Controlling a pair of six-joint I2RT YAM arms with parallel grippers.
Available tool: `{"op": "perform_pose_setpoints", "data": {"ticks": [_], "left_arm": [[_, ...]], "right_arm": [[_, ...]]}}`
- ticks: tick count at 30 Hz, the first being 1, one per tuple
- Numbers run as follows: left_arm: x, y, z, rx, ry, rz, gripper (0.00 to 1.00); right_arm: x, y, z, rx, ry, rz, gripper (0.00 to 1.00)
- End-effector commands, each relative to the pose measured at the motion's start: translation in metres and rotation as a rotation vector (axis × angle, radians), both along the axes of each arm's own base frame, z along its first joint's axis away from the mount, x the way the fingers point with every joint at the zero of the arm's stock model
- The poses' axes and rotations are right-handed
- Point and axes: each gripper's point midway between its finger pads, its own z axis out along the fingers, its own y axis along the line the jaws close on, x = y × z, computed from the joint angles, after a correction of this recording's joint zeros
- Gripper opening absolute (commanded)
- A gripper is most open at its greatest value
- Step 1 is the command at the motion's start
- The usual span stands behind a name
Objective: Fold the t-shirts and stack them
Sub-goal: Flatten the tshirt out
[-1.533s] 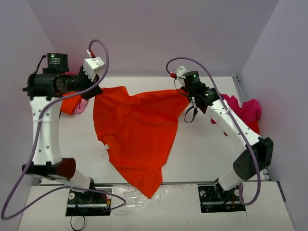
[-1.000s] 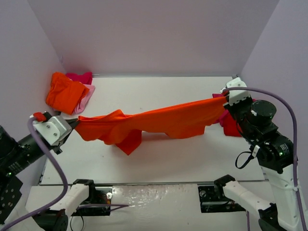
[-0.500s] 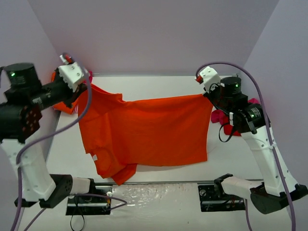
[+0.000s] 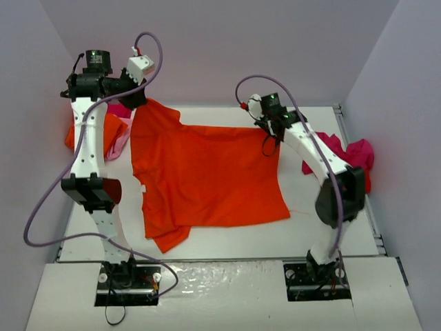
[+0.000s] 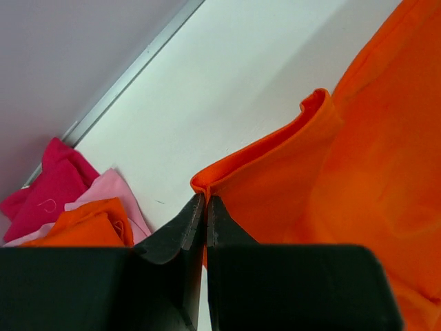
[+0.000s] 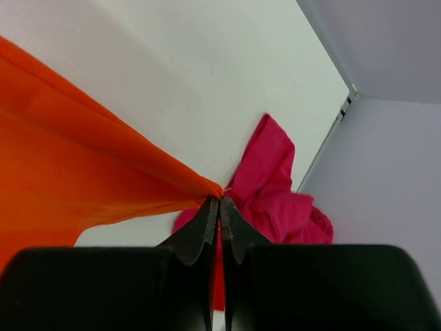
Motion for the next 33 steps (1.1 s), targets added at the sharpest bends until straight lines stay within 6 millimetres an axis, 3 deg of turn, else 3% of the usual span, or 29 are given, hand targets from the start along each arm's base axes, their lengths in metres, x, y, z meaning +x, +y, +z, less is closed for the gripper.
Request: {"op": "perform_pose_setpoints", "data": {"ticks": [1,3,6,9,14,17,19,23,25,26,30,33], "left_arm": [[0.048,0.015,0.016,-0.001,-0.127,0.065,0.0],[0.069,0.021,-0.002,0.007,-0.114,0.097,0.0],[0.095,0.033,-0.013,0.031,-0.141,0.153,0.0],[0.108,0.046,-0.008,0.005,-0.168,0.213,0.0],[0.089,0.048,0.032,-0.043,-0.232,0.219,0.0],[0.063,0.045,0.062,-0.085,-0.262,0.217,0.0],[0.051,0.044,0.068,-0.102,-0.263,0.223,0.0],[-0.027,0.043,0.15,-0.141,-0.425,0.251,0.0],[-0.064,0.042,0.175,-0.153,-0.481,0.253,0.0],[-0.09,0.039,0.192,-0.161,-0.522,0.247,0.0],[-0.17,0.014,0.229,-0.216,-0.614,0.163,0.0],[-0.23,-0.003,0.251,-0.228,-0.689,0.093,0.0]], "right_arm": [[0.072,-0.005,0.006,0.0,-0.121,-0.065,0.0],[0.092,-0.007,0.004,-0.002,-0.152,-0.091,0.0],[0.12,-0.008,-0.007,-0.01,-0.187,-0.131,0.0],[0.136,-0.01,0.02,0.013,-0.28,-0.175,0.0],[0.13,-0.014,0.06,0.058,-0.364,-0.205,0.0],[0.116,-0.024,0.073,0.062,-0.398,-0.23,0.0],[0.1,-0.029,0.094,0.088,-0.433,-0.242,0.0],[0.051,-0.04,0.168,0.174,-0.57,-0.231,0.0],[0.019,-0.046,0.207,0.225,-0.643,-0.213,0.0],[0.01,-0.044,0.216,0.253,-0.657,-0.185,0.0],[-0.058,-0.04,0.278,0.401,-0.751,-0.071,0.0],[-0.091,-0.038,0.304,0.471,-0.777,-0.017,0.0]]}}
